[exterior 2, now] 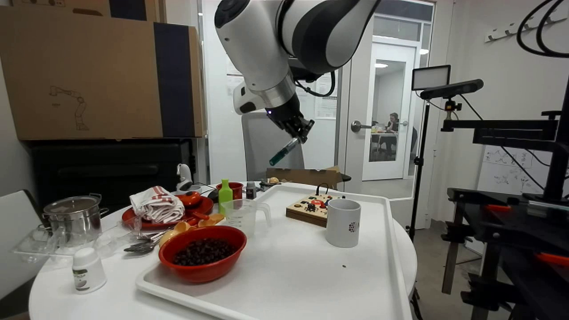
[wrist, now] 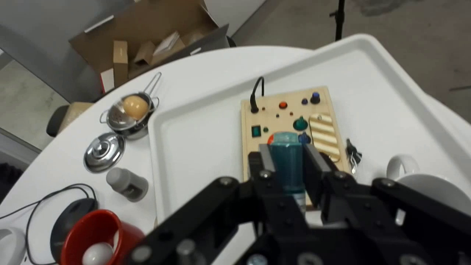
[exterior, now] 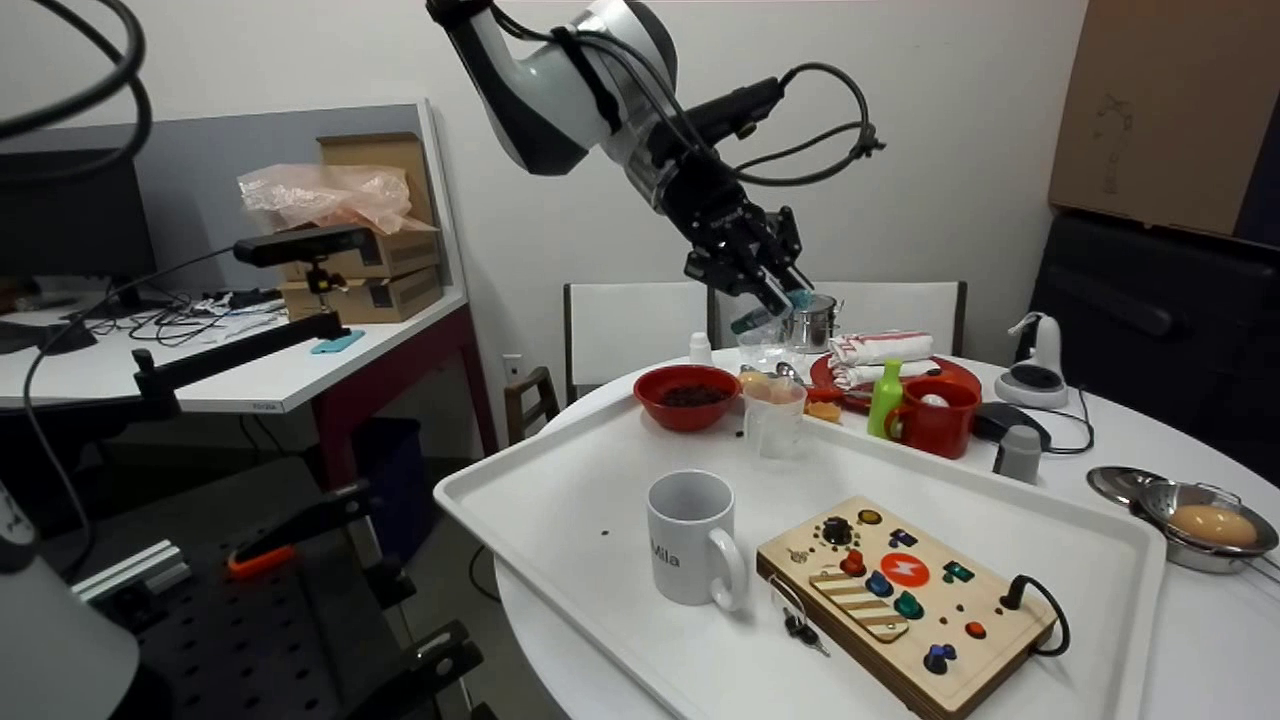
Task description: Put the green marker inside the white mug
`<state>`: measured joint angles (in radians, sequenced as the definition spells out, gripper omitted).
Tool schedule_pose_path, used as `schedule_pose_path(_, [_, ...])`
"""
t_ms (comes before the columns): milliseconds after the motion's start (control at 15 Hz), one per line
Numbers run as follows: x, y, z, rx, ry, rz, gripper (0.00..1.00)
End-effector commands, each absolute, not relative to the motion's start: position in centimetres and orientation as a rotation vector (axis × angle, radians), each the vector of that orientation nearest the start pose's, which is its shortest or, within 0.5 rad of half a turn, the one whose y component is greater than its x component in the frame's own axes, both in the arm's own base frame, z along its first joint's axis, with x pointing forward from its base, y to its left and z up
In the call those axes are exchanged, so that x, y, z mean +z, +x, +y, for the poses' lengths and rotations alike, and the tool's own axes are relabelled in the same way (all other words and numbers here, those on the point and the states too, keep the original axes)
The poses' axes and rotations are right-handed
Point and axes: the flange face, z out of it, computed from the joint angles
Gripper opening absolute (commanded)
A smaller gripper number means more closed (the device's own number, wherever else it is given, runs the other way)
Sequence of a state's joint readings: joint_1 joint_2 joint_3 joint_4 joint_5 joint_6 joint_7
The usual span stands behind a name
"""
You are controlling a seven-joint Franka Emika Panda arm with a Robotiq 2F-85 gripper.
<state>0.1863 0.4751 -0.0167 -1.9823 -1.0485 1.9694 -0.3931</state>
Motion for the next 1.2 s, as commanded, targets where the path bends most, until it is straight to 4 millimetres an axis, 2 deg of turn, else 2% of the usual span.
schedule_pose_path(0, [23.1,54.9,5.1,-0.723,1.7,1.333,0.12])
schedule_pose_path(67, [22.2,56.7,4.7,-0.703,1.767,1.326,0.23])
schedule_pose_path(333, [22.4,55.6,5.4,-0.72,1.727,1.341,0.23])
schedule_pose_path(400, [22.5,55.5,5.3,-0.721,1.725,1.341,0.14])
schedule_pose_path(533, [21.8,54.6,4.8,-0.75,1.716,1.318,0.14])
schedule_pose_path(667, [21.3,53.5,3.7,-0.782,1.697,1.295,0.14])
schedule_pose_path(933, [19.9,50.6,0.1,-0.851,1.631,1.229,0.14])
schedule_pose_path(1133, [18.2,48.1,-2.0,-0.889,1.57,1.22,0.14])
